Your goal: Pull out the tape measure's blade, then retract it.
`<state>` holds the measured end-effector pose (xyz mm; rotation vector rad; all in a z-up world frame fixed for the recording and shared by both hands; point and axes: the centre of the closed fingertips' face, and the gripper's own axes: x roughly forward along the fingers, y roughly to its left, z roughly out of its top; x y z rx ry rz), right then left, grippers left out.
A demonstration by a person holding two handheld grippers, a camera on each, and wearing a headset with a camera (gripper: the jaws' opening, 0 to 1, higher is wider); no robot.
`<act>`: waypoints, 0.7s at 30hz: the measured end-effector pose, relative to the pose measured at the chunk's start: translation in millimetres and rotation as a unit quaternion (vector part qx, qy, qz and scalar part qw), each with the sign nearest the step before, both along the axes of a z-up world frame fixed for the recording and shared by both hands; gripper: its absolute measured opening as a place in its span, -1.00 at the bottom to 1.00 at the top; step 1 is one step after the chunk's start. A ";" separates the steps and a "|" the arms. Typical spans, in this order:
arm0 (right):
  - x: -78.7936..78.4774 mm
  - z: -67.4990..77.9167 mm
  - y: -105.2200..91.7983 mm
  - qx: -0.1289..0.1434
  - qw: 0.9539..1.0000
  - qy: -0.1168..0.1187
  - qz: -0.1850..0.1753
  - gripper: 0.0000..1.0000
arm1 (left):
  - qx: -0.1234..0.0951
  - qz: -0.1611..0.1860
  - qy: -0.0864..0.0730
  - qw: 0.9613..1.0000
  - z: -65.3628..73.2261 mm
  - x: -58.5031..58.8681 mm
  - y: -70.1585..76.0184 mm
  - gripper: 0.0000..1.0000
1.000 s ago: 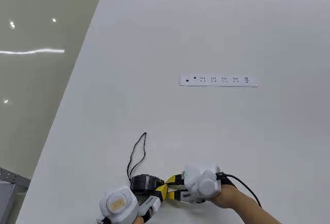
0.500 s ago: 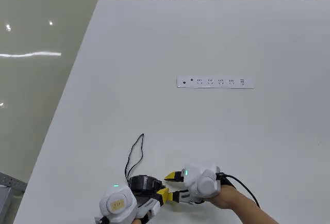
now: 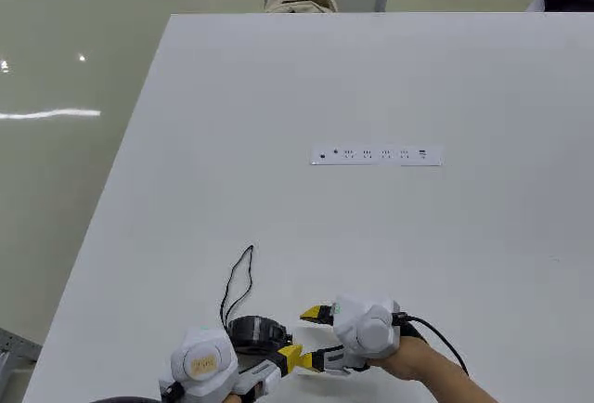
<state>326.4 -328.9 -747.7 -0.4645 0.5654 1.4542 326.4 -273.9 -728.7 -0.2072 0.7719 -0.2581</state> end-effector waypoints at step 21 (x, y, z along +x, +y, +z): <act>-8.4 32.0 -39.4 0.014 0.995 0.001 -0.100 0.23 | 0.040 -0.121 -0.047 0.991 26.4 -12.2 -1.0 0.72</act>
